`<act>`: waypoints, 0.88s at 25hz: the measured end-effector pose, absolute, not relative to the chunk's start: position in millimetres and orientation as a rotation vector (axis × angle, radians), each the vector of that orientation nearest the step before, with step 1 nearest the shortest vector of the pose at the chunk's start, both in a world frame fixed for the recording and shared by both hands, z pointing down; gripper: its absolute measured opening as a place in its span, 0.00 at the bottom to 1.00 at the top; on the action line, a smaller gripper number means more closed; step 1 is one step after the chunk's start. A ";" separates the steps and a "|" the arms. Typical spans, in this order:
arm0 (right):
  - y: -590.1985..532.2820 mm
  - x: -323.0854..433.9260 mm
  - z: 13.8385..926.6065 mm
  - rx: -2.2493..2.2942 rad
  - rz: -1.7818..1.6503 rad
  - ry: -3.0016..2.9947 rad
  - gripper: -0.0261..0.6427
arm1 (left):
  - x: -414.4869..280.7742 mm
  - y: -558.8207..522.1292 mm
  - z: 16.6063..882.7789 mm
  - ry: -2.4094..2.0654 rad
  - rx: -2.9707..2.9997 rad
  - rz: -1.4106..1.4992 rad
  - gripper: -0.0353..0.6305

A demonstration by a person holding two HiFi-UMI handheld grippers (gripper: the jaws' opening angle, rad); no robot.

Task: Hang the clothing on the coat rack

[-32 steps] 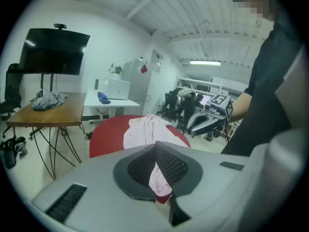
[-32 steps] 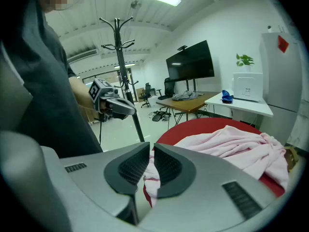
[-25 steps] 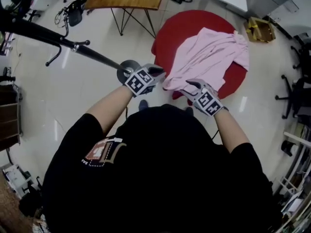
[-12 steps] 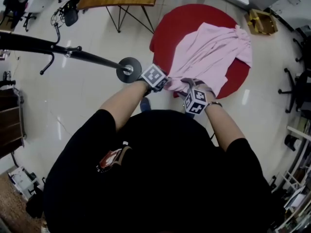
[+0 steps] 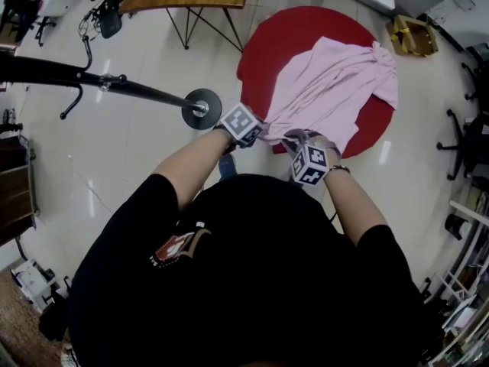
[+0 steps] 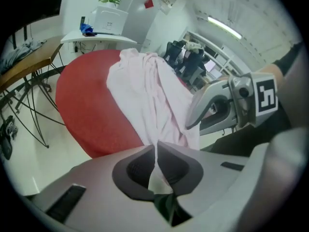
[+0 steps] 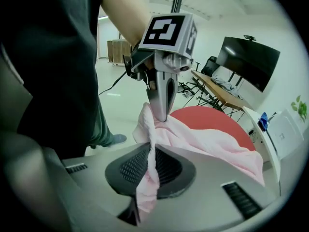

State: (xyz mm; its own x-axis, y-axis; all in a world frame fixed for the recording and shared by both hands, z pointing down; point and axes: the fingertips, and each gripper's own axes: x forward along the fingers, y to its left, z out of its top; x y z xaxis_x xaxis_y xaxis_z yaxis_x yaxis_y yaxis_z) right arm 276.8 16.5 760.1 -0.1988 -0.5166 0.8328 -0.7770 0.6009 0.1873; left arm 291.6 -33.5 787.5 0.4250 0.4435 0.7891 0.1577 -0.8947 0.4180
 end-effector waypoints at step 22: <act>16.3 293.0 309.2 1.608 -0.270 -2.478 0.06 | 260.3 -73.6 315.6 0.416 2.768 0.025 0.06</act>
